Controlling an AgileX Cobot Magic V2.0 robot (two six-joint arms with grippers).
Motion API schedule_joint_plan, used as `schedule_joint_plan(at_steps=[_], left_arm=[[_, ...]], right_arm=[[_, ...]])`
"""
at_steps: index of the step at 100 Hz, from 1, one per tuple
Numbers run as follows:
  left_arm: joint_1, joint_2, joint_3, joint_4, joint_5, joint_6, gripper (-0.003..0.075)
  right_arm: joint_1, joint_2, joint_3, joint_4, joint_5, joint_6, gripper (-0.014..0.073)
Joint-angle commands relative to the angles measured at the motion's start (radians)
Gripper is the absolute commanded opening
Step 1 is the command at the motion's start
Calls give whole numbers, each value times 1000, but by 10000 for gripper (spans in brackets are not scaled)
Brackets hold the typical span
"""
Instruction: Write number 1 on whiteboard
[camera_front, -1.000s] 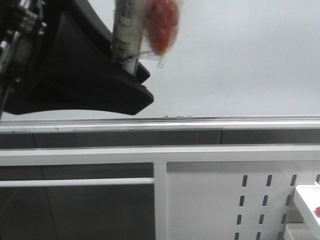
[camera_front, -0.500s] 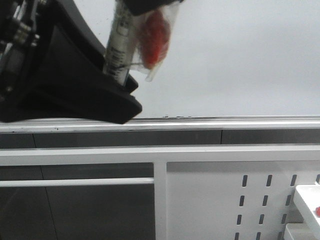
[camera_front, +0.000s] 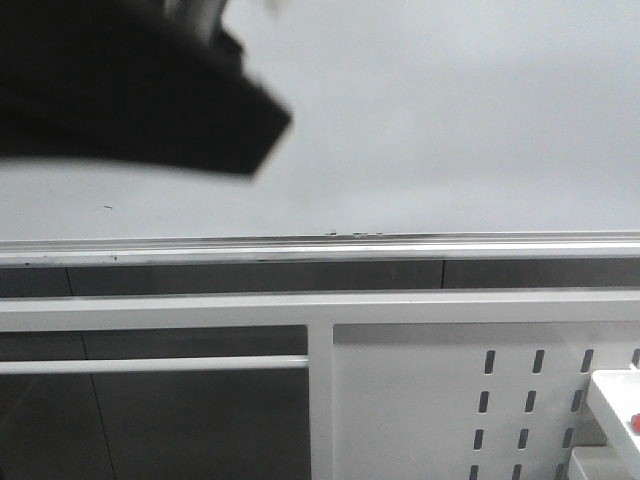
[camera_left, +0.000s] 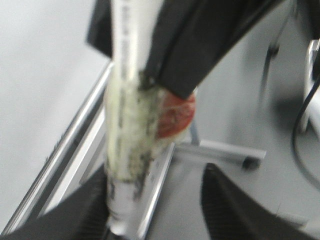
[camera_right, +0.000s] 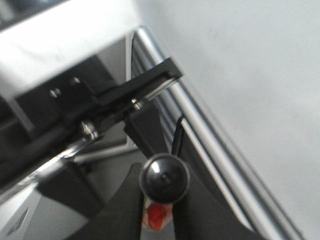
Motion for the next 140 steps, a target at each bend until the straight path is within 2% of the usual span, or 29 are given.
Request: schedule_joint_plan(at_steps=[1,12,31,38,50,63,76,82,91,105,120,140], left_arm=[[-8,-86,-30,-118,-72,-1,435],[-8,-208,-15,-167,-87,-1,354],[25,-440,31,-192,-120,-10,251],[71,-518,51,-192,-115,-23,184],[200,-636,89,-192,-107,-27,77],[394,-736,122,-195,-86,-51,62],[580,-801,132,-220,24,-52,61],[658,-826,132,-240,75,-52,56],[742,-859,132,-269,130,-52,-13],[807,-900,132,-277,173,-52,-19],[809,-911,132,-287,224,-52,-20],[809,-911,132,-314,229,-52,-20]], right_arm=[[-5,-53,10,-50,-173,-3,-69],[-6,-105,107,-76,-266,-3,-69],[-6,-150,297,-78,-581,-11,-69],[-6,-150,333,-78,-663,-88,-69],[-6,-139,341,-78,-714,-251,-69],[-6,-96,341,-78,-763,-365,-69],[-6,-50,341,-73,-922,-392,-69],[-6,-22,330,-55,-950,-392,-69],[-6,27,312,-55,-982,-402,-69],[-6,100,294,-55,-1022,-446,-69],[-6,162,294,-26,-1086,-448,-69],[-7,202,294,1,-1128,-449,-69]])
